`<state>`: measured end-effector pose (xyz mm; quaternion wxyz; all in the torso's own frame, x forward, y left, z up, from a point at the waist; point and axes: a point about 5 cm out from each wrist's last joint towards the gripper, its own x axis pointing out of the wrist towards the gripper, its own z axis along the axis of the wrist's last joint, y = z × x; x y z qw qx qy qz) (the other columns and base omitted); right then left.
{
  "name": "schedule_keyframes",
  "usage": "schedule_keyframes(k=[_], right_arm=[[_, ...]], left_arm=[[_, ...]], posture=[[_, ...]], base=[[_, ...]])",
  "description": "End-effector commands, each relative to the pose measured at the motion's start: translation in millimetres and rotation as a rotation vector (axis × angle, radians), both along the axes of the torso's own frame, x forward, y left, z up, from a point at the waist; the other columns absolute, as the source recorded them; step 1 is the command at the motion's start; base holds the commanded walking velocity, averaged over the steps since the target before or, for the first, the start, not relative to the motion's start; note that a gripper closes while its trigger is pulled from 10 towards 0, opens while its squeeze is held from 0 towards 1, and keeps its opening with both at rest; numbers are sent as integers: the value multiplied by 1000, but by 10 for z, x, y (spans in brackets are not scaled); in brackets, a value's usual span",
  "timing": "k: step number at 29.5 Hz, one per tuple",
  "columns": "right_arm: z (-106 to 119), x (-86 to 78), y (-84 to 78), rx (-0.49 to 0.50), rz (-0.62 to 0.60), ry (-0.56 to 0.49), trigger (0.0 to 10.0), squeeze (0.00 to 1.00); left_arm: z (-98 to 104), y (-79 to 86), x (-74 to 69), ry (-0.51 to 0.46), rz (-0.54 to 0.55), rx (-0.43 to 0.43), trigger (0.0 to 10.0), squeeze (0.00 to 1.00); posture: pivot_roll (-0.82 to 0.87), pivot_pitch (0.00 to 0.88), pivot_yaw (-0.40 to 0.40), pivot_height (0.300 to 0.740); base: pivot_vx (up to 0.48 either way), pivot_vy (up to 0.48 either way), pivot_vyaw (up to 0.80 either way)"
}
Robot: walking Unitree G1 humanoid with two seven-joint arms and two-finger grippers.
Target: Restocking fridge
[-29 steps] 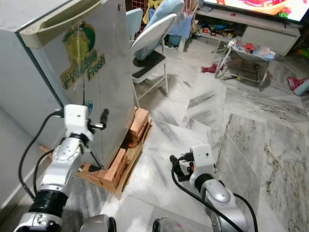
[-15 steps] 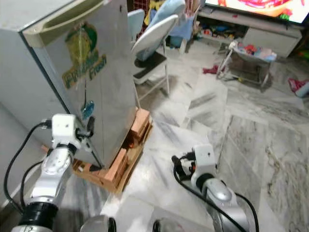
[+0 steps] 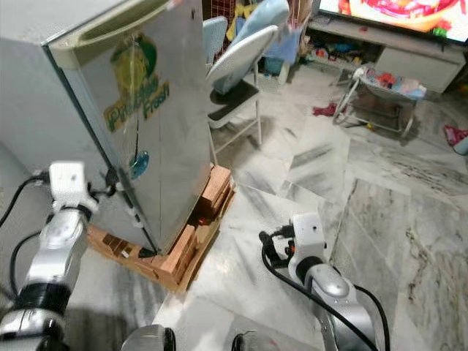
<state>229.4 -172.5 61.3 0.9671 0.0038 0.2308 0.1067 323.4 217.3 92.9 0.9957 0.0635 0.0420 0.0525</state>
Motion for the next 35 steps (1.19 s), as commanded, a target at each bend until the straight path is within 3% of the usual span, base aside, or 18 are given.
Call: schedule_keyframes(k=[1,4,5,9,10,11,13,16,20,27,28,31,35], right_arm=[[25,22,-54,-12,-11,-9,10000,0],[60,39,-71,-18,-13,-23,10000,0],[60,39,-71,-18,-13,-23,10000,0],[74,5,-46,22,20,-13,10000,0],[64,-29,-14,56,49,3,10000,0],[64,-29,-14,56,49,3,10000,0],[50,-117,81,131,129,49,10000,0],[33,-190,145,136,188,68,10000,0],[-5,-197,156,116,184,78,10000,0],[-7,-148,166,113,185,72,10000,0],[0,-142,169,113,181,68,10000,0],[15,-117,156,100,158,49,10000,0],[32,-43,88,50,85,1,10000,0]], left_arm=[[-28,-41,62,27,-30,27,10000,0],[68,-152,244,19,-47,19,10000,0],[68,-152,244,19,-47,19,10000,0],[178,-419,343,-29,-152,90,10000,0],[173,-578,337,-43,-242,133,10000,0],[173,-578,337,-43,-242,133,10000,0],[83,-1060,197,-40,-536,168,10000,0],[-61,-1528,-104,-6,-853,171,10000,0],[-182,-1755,-365,-10,-989,219,10000,0],[-183,-1549,-305,-24,-814,143,10000,0],[-135,-1395,-241,-37,-735,132,10000,0],[-59,-1187,-205,-46,-657,113,10000,0],[-4,-993,-207,-70,-591,110,10000,0]], posture=[[45,72,-43,740],[29,71,-42,740],[29,71,-42,740],[22,67,-37,740],[23,67,-36,740],[23,67,-36,740],[24,69,-37,740],[27,71,-39,740],[35,72,-42,740],[48,71,-38,740],[52,70,-37,740],[58,68,-35,740],[61,67,-34,740]], base=[[0,0,0],[0,0,0],[0,0,0],[0,0,0],[0,0,0],[0,0,0],[0,0,0],[0,0,0],[0,0,0],[0,0,0],[0,0,0],[0,0,0],[0,0,0]])
